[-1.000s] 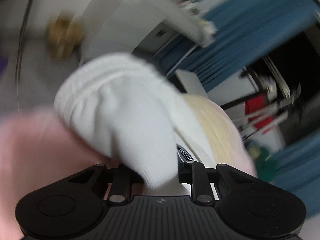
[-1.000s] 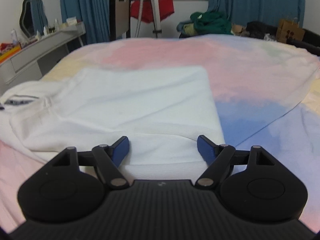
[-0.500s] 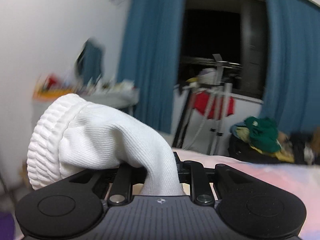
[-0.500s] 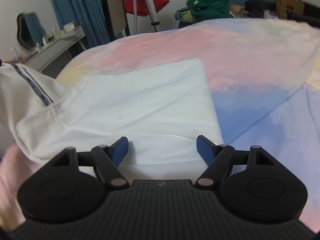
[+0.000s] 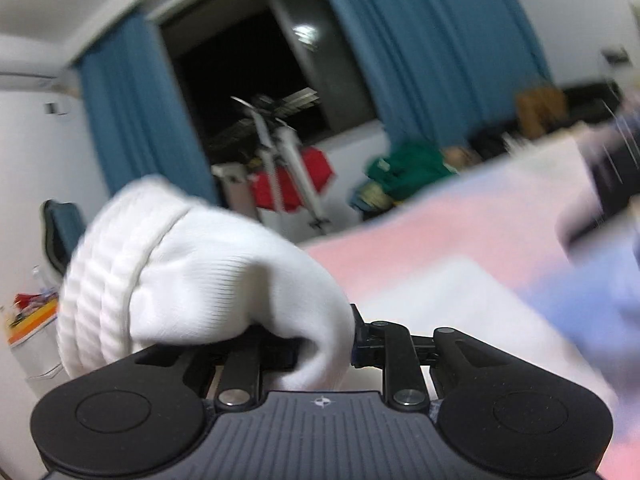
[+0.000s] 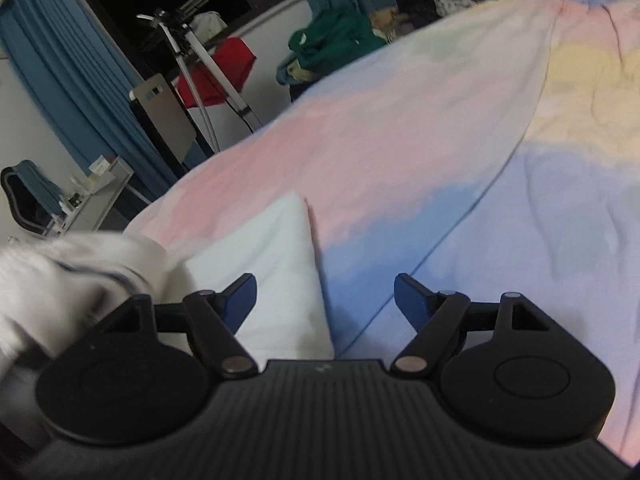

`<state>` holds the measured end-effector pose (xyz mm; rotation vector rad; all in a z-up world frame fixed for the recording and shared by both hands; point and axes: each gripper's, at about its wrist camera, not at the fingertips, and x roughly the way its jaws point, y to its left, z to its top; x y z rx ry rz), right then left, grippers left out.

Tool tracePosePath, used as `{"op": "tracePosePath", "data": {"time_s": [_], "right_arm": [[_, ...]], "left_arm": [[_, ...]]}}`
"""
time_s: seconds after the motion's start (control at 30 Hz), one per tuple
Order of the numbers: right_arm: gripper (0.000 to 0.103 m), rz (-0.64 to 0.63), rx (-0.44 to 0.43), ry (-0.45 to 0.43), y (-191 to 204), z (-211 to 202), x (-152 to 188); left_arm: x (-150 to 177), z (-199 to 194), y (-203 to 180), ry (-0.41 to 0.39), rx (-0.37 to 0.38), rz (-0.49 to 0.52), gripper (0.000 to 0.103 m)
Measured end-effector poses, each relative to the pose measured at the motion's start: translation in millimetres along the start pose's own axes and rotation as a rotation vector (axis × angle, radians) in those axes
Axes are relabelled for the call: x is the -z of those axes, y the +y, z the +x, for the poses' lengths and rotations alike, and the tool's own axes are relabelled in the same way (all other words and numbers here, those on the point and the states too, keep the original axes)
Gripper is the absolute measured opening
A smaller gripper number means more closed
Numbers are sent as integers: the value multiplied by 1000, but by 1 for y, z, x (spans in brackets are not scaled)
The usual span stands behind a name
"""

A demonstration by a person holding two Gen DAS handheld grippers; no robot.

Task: Fold clothes
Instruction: 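Grasp the cuffs with the right tool while the left tool holds the waistband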

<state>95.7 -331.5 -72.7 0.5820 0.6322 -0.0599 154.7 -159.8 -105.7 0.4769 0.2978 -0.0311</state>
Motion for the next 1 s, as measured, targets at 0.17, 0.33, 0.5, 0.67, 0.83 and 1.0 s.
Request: {"op": "tracePosePath", "data": {"time_s": [0.17,0.33,0.5,0.67,0.83,1.0], "right_arm": [[78,8,-29,2,-4,1,-4],[78,22,-88,-11,-1,2,-7],[78,69,-186,-54,0,-8,-8],[79,174,-250,-89,-9,-13,-8],[79,216,-246,-53,-10,-7,-3],[82,213,-234,-37,-3,4,4]], "left_arm": [[22,2,-20,7,90,108,36],[25,-6,-2,-8,182,184,51],[35,-28,19,-6,248,229,63],[41,-39,62,23,224,152,64],[64,-36,90,9,119,143,69],[87,-34,121,93,45,27,72]]}}
